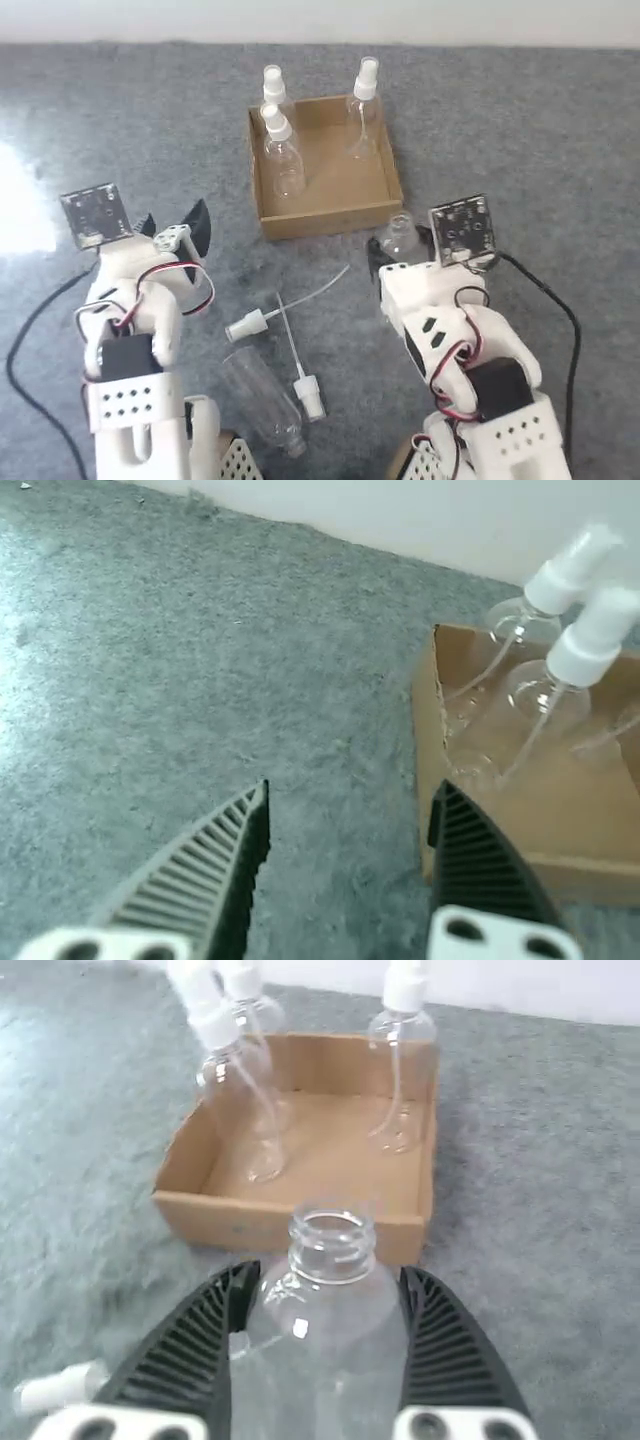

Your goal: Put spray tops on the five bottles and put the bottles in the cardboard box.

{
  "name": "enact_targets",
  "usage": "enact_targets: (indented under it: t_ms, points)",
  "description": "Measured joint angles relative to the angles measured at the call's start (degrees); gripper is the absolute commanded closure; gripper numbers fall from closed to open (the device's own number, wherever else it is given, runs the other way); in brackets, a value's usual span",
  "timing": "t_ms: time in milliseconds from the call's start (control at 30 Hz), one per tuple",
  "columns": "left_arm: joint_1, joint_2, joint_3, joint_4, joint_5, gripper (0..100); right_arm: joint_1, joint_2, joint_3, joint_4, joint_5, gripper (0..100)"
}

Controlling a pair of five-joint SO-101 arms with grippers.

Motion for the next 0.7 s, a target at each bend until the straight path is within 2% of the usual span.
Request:
enact_targets:
  t_ms: [200, 400, 567, 700]
  points:
    - [6.6, 0.0, -5.4, 10.4, -4.0, 75, 6.9, -0.3, 4.0, -7.6, -2.8, 92.3]
    - [13.3, 0.0, -9.1, 19.3, -4.3, 75, 7.6, -0.3, 5.6, -10.7, -3.1, 92.3]
    - [17.6, 0.0, -9.3, 21.9, -11.4, 75, 8.2, -0.3, 6.7, -12.2, -3.1, 92.3]
    - [18.2, 0.0, -9.3, 23.6, -13.2, 75, 8.0, -0.3, 6.7, -12.5, -3.1, 92.3]
